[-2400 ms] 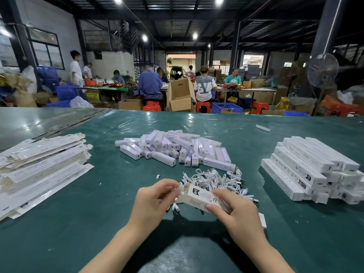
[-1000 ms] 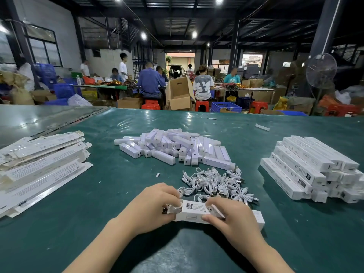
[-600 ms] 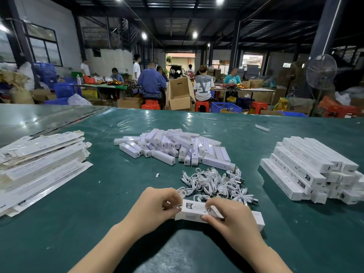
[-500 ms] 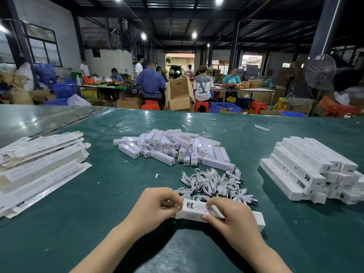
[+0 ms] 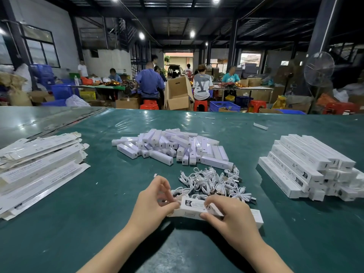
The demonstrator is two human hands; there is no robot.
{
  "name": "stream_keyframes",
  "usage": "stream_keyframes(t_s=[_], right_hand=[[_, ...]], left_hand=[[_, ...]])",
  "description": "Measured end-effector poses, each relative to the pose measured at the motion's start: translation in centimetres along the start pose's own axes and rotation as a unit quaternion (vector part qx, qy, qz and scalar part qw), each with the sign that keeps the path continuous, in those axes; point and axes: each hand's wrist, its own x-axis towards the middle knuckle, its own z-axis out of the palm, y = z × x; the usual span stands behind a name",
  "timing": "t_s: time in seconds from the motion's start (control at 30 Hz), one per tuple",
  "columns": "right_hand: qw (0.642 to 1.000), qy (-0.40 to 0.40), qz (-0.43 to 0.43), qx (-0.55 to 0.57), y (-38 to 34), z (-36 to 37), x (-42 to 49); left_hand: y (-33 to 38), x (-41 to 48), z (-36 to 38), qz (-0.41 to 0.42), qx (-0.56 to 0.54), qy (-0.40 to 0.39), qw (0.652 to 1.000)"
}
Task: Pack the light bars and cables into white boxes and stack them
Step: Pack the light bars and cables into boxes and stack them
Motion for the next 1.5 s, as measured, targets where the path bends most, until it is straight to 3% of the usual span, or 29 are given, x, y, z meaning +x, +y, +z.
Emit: stream_keyframes(t_s=[0.1, 0.23, 0.37, 0.53, 0.73, 0.93, 1.03, 1.2, 1.5], right_hand=[[1.000, -0.001, 0.000, -0.002, 0.0, 0.0, 0.0], [1.000, -0.005, 0.008, 0.012, 0.0, 0.0, -0.1], [0.999, 0.002, 0.015, 0.029, 0.1, -0.2, -0.1], [0.999, 0.015, 0.019, 0.041, 0.2, -0.3, 0.1], [0.999, 0.011, -0.016, 0.030, 0.0, -0.1, 0.0], [0.998, 0.046, 0.026, 0.042, 0.3, -0.2, 0.1], [0.997, 0.047, 0.016, 0.051, 0.2, -0.2, 0.1], [0.997, 0.064, 0.003, 0.038, 0.1, -0.1, 0.3], [0.996, 0.081, 0.001, 0.025, 0.1, 0.0, 0.3]], left_hand=[[-0.4, 0.2, -0.1, -0.007, 0.011, -0.009, 1.000], [-0.5, 0.4, -0.7, -0.033, -0.021, -0.093, 0.995], [-0.3, 0.4, -1.3, -0.026, -0.017, -0.125, 0.992], [-0.2, 0.2, -1.1, 0.036, 0.033, -0.078, 0.996], [-0.4, 0.0, -0.3, -0.001, 0.024, -0.072, 0.997], [-0.1, 0.5, -0.7, -0.056, -0.136, -0.103, 0.984], [-0.1, 0.2, -0.5, -0.046, -0.113, -0.101, 0.987], [-0.1, 0.0, 0.2, -0.035, -0.043, -0.023, 0.998], [0.4, -0.2, 1.1, -0.069, -0.124, -0.017, 0.990]])
